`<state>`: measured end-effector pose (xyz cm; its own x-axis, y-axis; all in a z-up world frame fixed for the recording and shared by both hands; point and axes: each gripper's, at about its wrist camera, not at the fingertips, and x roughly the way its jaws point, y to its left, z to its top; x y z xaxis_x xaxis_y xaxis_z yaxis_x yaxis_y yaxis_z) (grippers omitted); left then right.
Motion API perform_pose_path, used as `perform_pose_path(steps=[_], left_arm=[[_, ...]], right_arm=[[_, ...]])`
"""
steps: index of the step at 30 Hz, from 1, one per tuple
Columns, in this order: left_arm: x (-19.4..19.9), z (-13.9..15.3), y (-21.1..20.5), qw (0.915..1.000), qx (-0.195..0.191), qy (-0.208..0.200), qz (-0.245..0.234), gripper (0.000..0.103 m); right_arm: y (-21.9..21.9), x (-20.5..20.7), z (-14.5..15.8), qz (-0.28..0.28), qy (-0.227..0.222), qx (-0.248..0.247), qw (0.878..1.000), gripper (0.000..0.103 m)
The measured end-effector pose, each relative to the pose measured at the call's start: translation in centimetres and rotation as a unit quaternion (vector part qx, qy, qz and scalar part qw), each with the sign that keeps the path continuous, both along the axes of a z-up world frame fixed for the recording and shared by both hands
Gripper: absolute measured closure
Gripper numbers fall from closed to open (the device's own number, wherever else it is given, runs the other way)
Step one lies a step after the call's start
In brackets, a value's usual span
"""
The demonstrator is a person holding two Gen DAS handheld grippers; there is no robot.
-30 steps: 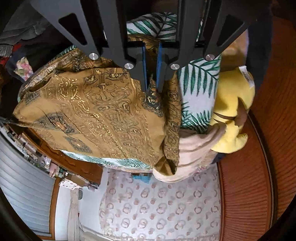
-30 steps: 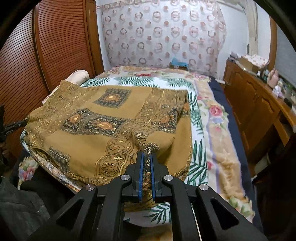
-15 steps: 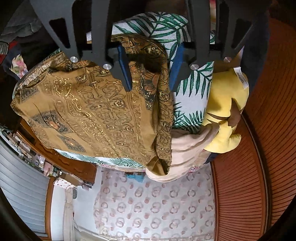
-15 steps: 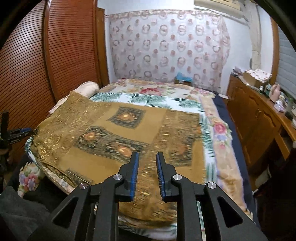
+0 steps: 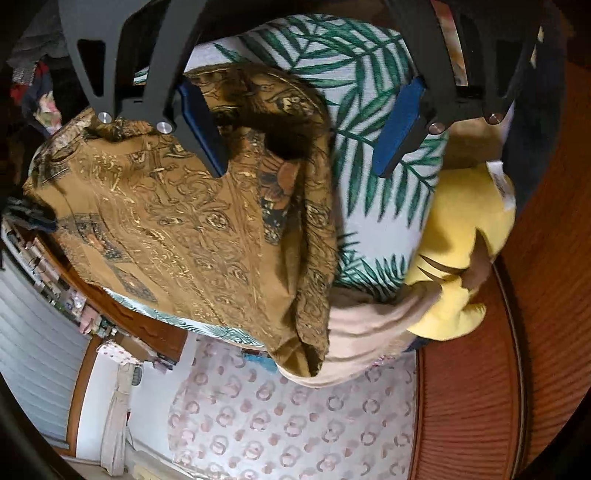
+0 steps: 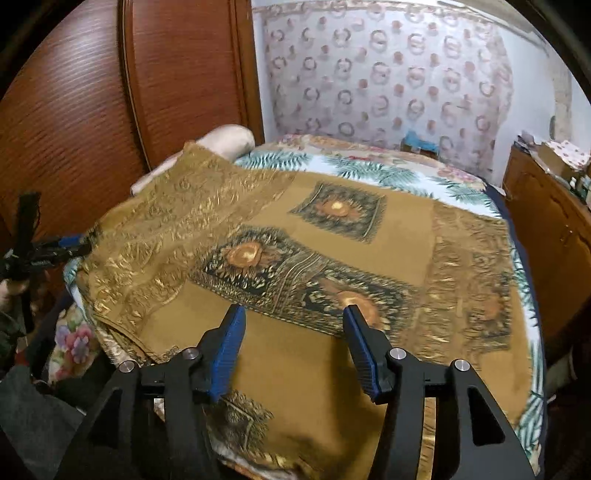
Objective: Fold small clothes
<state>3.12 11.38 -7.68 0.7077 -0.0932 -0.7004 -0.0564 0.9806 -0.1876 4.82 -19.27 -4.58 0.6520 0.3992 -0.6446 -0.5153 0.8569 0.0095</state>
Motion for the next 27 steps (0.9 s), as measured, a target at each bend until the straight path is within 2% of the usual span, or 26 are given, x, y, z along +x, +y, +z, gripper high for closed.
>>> perform_pose_path(steps=[4,8,9,12,13,15,21,27], left_arm=[[0.0,-0.5,0.0,0.9997,-0.024,0.006,-0.008,0.05],[0.0,-0.4,0.3,0.9996,-0.028,0.003,-0.005,0.056],[0.0,-0.4,0.4,0.9995,-0.03,0.003,-0.005,0.061],[0.2,-0.6,0.5,0.9986,-0.05,0.003,-0.014,0.087],[0.2,-0.6,0.4,0.9984,-0.054,0.003,-0.018,0.091],[0.2,-0.3,0.1,0.9984,-0.051,-0.004,-0.021,0.094],[-0.6,3.2,-0.8,0.9963,-0.061,-0.05,-0.035,0.094],[-0.2,6.2,-2.5,0.9933,-0.062,-0.078,-0.06,0.095]], right_arm=[[1.2,1.3,-1.4,0.004,0.009,-0.017,1.0,0.046],[1.4,2.0,-2.3,0.004,0.015,-0.023,1.0,0.046],[1.6,2.1,-2.5,0.003,0.016,-0.024,1.0,0.046],[1.3,2.5,-2.8,0.0,0.015,-0.03,0.999,0.046],[1.3,2.5,-3.0,-0.002,0.015,-0.032,0.999,0.042],[1.2,2.8,-3.4,-0.009,0.017,-0.036,0.999,0.037],[0.2,2.6,-3.4,-0.026,0.014,-0.034,0.999,0.035],[-1.8,2.4,-3.7,-0.055,0.022,-0.028,0.998,0.034]])
